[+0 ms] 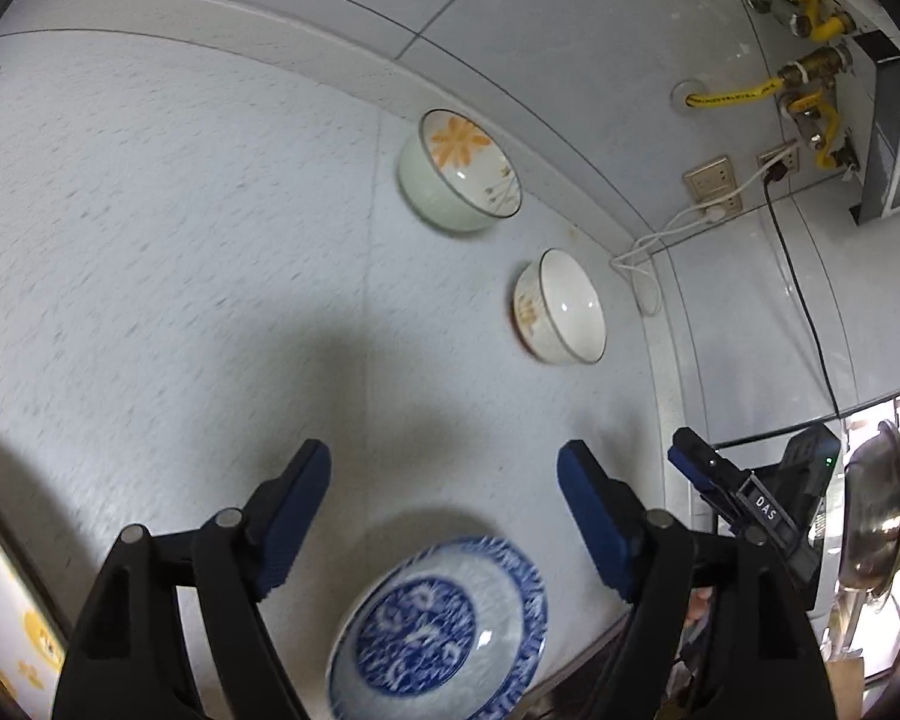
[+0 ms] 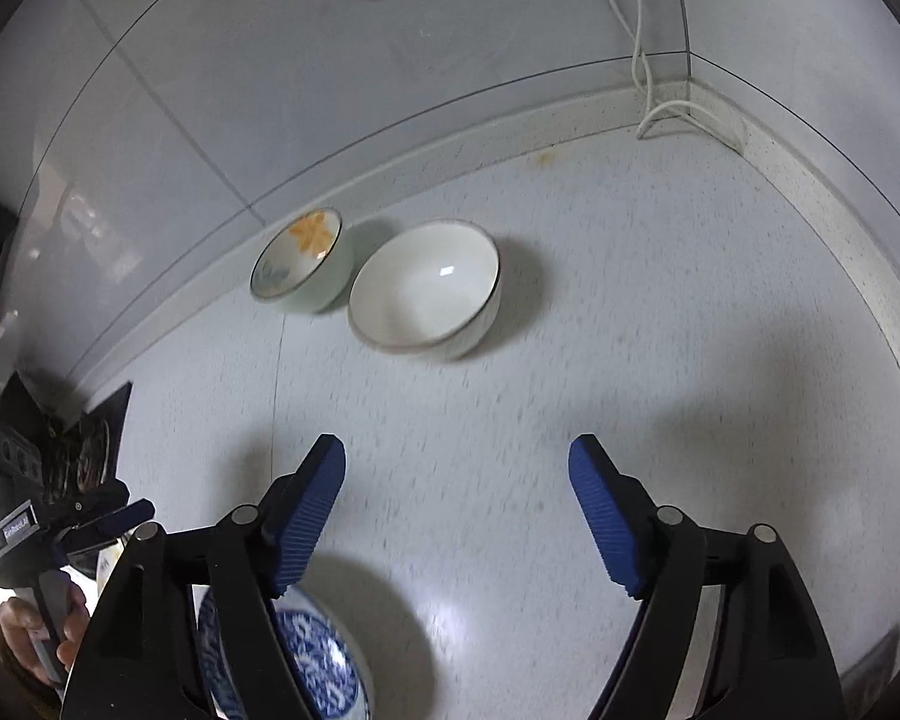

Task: Organize plates and bowls
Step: 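Lower the blue patterned plate onto the counter and open both grippers, then close the right gripper on the brown-rimmed white bowl while the left gripper grips it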

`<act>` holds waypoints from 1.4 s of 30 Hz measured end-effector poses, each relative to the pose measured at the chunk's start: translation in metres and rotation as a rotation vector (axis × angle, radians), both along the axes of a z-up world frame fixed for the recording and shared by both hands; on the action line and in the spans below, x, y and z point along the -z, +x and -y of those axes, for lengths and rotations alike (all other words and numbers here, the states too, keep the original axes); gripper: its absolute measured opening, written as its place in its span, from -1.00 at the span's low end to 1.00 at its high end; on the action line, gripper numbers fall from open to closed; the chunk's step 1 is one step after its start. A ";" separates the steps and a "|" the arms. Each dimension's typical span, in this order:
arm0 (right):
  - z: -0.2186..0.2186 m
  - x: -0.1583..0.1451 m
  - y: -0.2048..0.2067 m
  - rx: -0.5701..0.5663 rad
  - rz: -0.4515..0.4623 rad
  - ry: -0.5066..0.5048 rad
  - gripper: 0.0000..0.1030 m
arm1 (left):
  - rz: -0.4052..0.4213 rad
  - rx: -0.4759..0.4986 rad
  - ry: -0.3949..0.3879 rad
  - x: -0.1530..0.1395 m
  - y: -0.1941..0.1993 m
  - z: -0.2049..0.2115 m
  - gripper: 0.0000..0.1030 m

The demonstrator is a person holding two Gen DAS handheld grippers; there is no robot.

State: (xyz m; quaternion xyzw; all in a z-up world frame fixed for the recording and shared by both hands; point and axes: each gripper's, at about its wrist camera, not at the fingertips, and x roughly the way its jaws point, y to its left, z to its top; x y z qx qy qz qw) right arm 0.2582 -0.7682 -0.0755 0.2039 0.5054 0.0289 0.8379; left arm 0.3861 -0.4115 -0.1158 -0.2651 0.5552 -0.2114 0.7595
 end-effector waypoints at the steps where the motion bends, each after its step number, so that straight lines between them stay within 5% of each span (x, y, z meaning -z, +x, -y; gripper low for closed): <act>1: 0.006 0.002 0.009 0.006 -0.001 0.020 0.46 | -0.001 0.002 -0.004 0.000 0.008 0.006 0.51; 21: 0.007 0.071 0.125 -0.108 -0.134 -0.038 0.50 | -0.045 0.054 0.111 0.069 0.131 0.151 0.47; 28: 0.003 0.088 0.137 -0.107 -0.177 -0.029 -0.60 | -0.053 0.075 0.135 0.093 0.147 0.175 -0.20; 32: -0.001 0.089 0.136 -0.118 -0.186 -0.027 -0.76 | -0.057 0.122 0.077 0.095 0.148 0.183 -0.66; 42: -0.007 0.059 0.115 -0.088 -0.198 -0.063 -0.79 | -0.098 0.114 0.062 0.074 0.121 0.178 -0.68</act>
